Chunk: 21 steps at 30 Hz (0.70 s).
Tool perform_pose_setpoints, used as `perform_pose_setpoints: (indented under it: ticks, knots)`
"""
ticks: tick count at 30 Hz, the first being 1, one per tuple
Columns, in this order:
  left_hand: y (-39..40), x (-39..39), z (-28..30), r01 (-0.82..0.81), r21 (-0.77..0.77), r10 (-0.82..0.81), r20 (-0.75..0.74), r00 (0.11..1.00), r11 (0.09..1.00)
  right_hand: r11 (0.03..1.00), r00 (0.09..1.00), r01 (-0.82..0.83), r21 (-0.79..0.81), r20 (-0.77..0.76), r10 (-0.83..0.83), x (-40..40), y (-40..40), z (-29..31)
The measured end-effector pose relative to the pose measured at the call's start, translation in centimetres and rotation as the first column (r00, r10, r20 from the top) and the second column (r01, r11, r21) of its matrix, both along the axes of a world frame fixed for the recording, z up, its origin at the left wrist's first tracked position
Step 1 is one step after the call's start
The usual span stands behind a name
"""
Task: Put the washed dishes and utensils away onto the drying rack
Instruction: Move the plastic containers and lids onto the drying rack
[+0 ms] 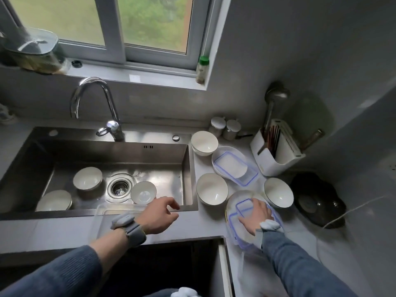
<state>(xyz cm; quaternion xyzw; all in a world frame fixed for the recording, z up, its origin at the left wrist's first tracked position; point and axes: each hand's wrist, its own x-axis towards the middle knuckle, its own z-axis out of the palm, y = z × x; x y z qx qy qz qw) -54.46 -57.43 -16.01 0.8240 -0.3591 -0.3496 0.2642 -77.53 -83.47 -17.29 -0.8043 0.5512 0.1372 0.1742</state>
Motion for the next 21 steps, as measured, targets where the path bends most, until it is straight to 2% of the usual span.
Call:
perform_pose_setpoints:
  ticks: [4,8,10,13,15,17,18,21]
  knots:
    - [-0.5,-0.2,0.4,-0.012,0.03,0.011,0.035,0.999,0.999,0.997,0.99,0.05,0.065,0.13,-0.058,2.1,-2.2,-0.2]
    - [0.1,0.4,0.9,-0.101,0.038,0.099,0.04,0.994,0.994,0.944,0.913,0.185,0.275,0.308,-0.269,5.7,-5.2,-0.4]
    - [1.1,0.4,0.9,-0.166,0.052,0.164,0.037,0.986,0.985,0.908,0.874,0.185,0.377,0.359,-0.327,7.4,-7.0,-1.3]
    - [2.5,0.5,1.3,-0.219,0.06,0.216,0.047,0.975,0.974,0.856,0.823,0.235,0.461,0.373,-0.427,9.1,-8.9,-2.9]
    - [3.7,0.7,1.5,-0.299,0.065,0.295,0.062,0.954,0.952,0.808,0.751,0.327,0.49,0.385,-0.537,9.9,-9.3,-3.3]
    - [4.5,0.8,2.0,-0.349,0.081,0.342,0.086,0.936,0.934,0.728,0.643,0.447,0.519,0.379,-0.665,10.2,-9.5,-3.0]
    - [5.1,0.9,1.9,-0.368,0.087,0.361,0.085,0.929,0.926,0.698,0.618,0.476,0.535,0.362,-0.698,10.3,-9.5,-2.7]
    - [5.8,0.9,2.0,-0.399,0.098,0.393,0.076,0.916,0.912,0.569,0.518,0.467,0.677,0.311,-0.797,10.0,-10.5,-2.6]
